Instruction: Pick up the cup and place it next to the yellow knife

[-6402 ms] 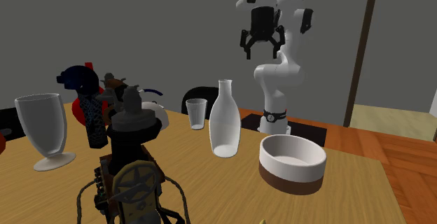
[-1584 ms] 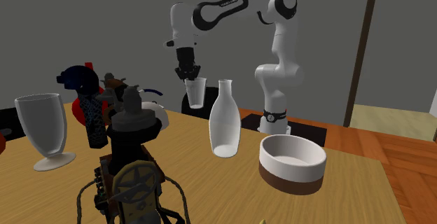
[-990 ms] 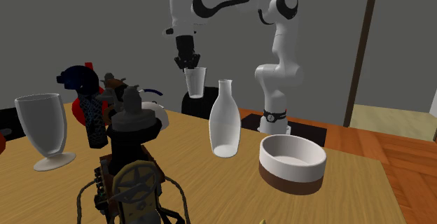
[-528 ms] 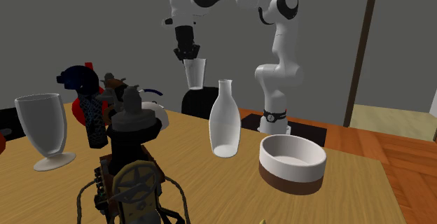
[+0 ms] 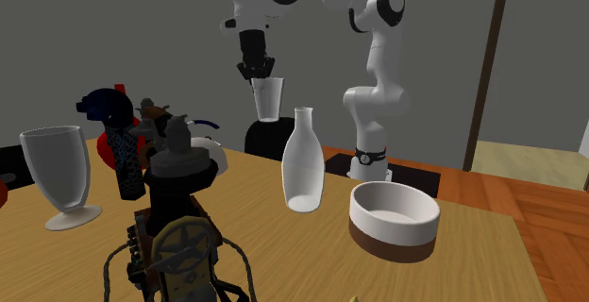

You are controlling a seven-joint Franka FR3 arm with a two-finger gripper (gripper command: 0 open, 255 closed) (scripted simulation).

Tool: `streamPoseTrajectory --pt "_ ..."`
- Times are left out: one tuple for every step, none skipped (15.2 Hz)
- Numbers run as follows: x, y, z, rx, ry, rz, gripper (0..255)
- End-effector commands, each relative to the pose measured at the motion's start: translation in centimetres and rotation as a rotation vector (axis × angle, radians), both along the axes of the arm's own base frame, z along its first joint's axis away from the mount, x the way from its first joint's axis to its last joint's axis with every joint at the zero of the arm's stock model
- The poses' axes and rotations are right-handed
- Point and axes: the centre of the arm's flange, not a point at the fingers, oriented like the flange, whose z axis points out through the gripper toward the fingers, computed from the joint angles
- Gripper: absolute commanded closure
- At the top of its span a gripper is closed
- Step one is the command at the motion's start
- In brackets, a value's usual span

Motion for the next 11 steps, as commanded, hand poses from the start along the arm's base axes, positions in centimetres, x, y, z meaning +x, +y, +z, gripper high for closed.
streamPoseTrajectory --pt "1.4 2.4 0.1 0.0 0.0 -0.001 255" --pt "2.1 3.5 -0.1 0.0 0.0 -0.001 255" --pt "2.7 4.6 -0.3 0.0 0.0 -0.001 255" --pt "3.4 5.7 -0.4 0.0 0.0 -0.001 255" --pt "4.1 6.9 -0.6 0.0 0.0 -0.001 255" --pt "4.8 8.0 -0.7 0.0 0.0 -0.001 255" --pt "5.4 9.1 -0.9 0.0 0.0 -0.001 255" --pt "6.1 10.2 -1.0 0.0 0.0 -0.001 255" --pt "6.8 11.4 -1.2 0.0 0.0 -0.001 255" --pt "7.5 12.5 -1.3 0.0 0.0 -0.001 255" --pt "8.1 13.6 -1.5 0.0 0.0 -0.001 255"
